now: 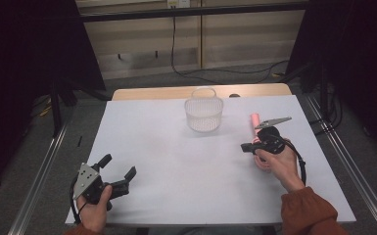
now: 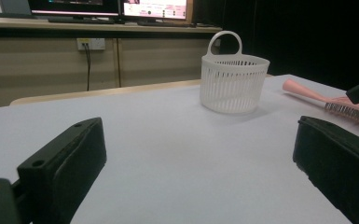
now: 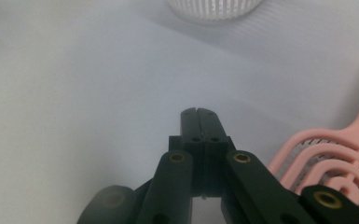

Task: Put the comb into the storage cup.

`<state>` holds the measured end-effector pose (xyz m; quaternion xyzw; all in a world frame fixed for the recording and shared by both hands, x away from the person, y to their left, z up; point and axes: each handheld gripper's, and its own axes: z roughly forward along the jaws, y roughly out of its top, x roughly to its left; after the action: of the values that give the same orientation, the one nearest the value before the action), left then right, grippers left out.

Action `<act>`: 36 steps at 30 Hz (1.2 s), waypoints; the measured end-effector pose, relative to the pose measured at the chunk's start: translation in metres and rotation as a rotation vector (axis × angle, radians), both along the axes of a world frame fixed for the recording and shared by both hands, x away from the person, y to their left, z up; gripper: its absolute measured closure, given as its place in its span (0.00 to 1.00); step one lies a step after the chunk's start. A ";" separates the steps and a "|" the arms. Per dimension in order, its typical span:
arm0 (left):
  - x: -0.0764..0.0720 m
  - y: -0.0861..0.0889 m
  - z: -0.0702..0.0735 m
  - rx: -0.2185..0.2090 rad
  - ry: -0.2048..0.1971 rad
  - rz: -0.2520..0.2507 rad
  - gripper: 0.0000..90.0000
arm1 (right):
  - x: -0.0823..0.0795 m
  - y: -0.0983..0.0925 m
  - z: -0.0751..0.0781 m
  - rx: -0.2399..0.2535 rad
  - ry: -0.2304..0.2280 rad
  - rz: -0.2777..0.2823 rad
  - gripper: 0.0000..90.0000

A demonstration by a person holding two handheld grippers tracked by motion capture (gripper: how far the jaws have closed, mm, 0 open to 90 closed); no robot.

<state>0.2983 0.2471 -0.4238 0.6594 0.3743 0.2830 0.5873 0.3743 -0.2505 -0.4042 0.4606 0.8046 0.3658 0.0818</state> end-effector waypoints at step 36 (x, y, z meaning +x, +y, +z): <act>0.000 -0.001 -0.001 0.015 0.002 -0.004 0.03 | -0.017 -0.009 -0.011 -0.107 0.088 0.001 1.00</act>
<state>0.2986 0.2465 -0.4244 0.6649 0.3715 0.2838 0.5825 0.3576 -0.2595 -0.4156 0.4708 0.8261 0.3015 0.0708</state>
